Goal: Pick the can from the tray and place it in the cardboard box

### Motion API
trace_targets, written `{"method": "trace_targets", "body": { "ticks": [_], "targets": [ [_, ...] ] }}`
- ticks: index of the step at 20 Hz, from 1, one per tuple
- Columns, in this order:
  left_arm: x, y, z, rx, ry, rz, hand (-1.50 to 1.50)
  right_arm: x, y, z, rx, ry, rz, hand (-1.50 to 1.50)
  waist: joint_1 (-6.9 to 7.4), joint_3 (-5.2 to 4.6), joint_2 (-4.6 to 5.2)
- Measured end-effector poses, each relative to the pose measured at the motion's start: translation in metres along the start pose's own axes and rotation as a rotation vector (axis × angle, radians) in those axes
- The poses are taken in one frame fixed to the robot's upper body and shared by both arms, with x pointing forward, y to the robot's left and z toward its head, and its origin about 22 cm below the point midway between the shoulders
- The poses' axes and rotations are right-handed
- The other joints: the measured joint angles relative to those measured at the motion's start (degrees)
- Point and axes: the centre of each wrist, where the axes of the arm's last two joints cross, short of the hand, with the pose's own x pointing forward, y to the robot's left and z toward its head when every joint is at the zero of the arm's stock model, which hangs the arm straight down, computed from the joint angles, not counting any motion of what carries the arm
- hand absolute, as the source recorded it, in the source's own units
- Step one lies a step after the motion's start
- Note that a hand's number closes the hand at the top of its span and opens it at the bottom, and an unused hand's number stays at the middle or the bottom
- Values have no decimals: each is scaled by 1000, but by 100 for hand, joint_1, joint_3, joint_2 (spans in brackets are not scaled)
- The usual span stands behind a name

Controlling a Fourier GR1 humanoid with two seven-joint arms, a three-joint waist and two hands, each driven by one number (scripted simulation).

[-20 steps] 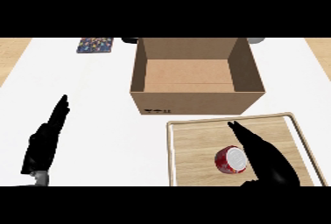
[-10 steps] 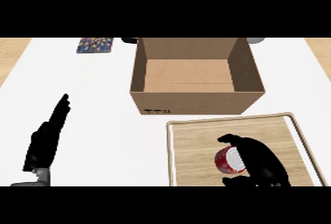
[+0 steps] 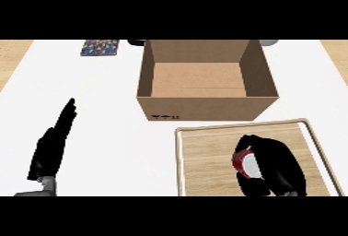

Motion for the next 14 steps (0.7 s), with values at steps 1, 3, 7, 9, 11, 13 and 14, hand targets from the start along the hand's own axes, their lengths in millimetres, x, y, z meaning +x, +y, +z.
{"method": "trace_targets", "body": {
  "ticks": [1, 3, 7, 9, 11, 13, 14],
  "targets": [
    [-2, -3, -1, 0, -4, -1, 0, -5, -6, -9, -13, -28, 17, 150, 14, 1, 7],
    [2, -5, -4, -15, -18, 2, 0, -16, -23, -26, -31, -110, 75, 150, 130, 10, 50],
    [10, -11, -9, -51, -56, 5, 0, -26, -59, -47, -40, -294, 210, 150, 470, 33, 194],
    [13, -16, -10, -71, -68, 8, 0, -33, -79, -56, -47, -369, 258, 150, 599, 41, 240],
    [16, -18, -11, -80, -80, 11, 0, -42, -100, -65, -62, -438, 295, 150, 662, 47, 264],
    [18, -18, -13, -85, -85, 7, 0, -52, -122, -74, -88, -497, 316, 150, 701, 52, 282],
    [19, -20, -13, -91, -89, 8, 0, -57, -133, -78, -104, -523, 317, 150, 710, 53, 284]
  ]
}}
